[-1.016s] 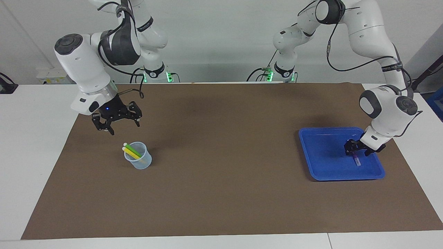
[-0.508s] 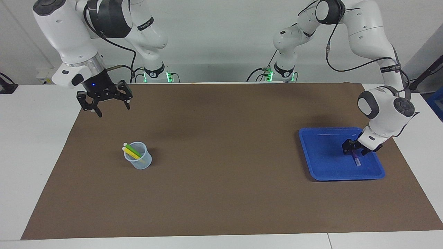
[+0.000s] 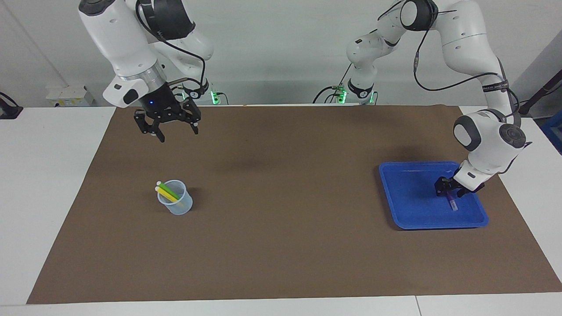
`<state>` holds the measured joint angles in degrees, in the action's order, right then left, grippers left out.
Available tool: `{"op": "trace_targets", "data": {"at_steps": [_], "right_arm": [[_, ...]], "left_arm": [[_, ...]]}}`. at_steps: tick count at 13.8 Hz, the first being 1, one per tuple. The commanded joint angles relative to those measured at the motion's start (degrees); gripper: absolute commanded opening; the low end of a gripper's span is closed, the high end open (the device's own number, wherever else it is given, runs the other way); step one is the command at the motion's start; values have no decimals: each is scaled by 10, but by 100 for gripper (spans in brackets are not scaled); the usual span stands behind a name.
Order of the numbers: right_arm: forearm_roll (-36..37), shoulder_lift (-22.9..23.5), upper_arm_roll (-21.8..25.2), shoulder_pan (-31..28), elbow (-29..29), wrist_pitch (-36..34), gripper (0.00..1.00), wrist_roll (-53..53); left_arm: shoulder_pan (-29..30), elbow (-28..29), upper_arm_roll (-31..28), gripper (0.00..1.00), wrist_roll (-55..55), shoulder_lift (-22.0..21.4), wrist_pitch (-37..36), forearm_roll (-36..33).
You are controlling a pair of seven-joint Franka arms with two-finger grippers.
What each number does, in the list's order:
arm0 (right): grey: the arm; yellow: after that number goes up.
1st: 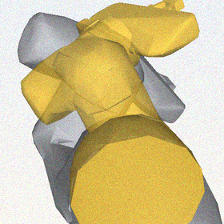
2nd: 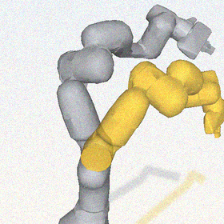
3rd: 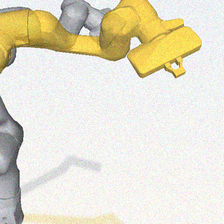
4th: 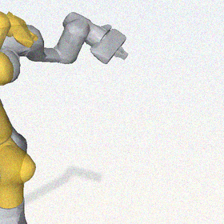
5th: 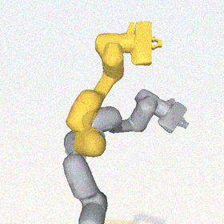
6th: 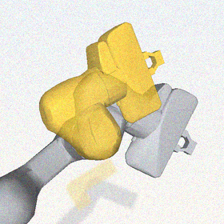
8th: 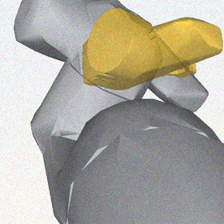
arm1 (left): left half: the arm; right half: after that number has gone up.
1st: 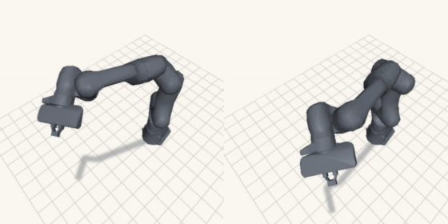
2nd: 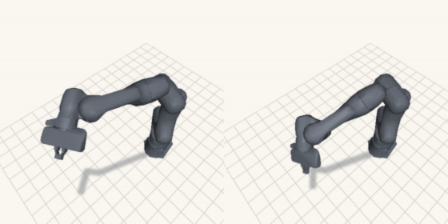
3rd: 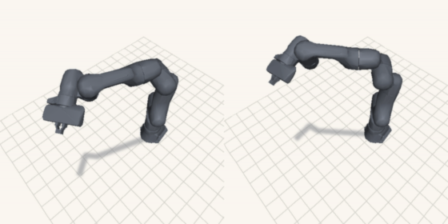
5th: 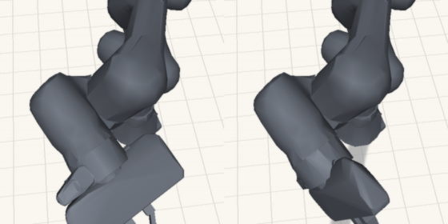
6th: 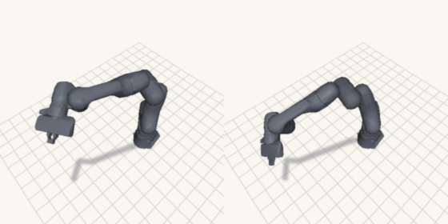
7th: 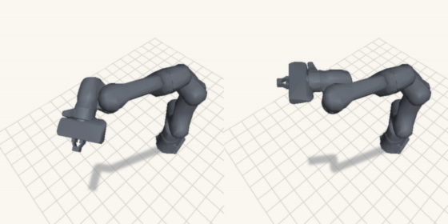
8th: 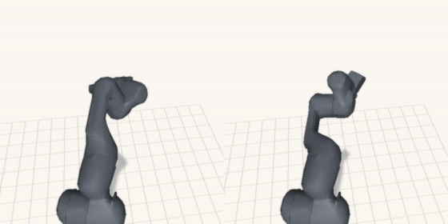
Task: Transfer and insert pens with both arms
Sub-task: 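Release the green pen in the cup with the right gripper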
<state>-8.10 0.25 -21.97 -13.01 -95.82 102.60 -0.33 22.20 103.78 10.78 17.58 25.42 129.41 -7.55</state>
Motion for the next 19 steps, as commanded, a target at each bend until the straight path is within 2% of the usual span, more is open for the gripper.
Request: {"op": "trace_targets", "data": {"at_steps": [1, 3, 6, 7, 9, 11, 12, 19], "right_arm": [[-9, -3, -2, -3, -2, -4, 100, -10], [-9, -4, -2, -3, -8, 4, 100, -10], [-9, -10, -1, -3, -20, 9, 100, -6], [-9, -10, -1, -2, -28, 31, 100, -8], [-9, -12, -1, 10, -33, 47, 100, -11], [-9, -7, -2, 10, -35, 59, 100, -12], [-9, -5, -2, 10, -38, 73, 100, -11], [-9, -5, -2, 10, -43, 79, 99, -11]], "left_arm": [[15, 8, 7, 70, 4, -5, 2, 3], [15, 8, 7, 64, 4, -5, 2, 3], [15, 9, 7, 60, 4, -5, 2, 3], [15, 9, 7, 58, 4, -5, 2, 3], [15, 9, 7, 38, 4, -5, 2, 3], [14, 9, 7, 7, 4, -5, 2, 3], [14, 8, 7, 0, 4, -5, 3, 3], [7, -2, 6, 0, 2, -4, -10, 3]]}}
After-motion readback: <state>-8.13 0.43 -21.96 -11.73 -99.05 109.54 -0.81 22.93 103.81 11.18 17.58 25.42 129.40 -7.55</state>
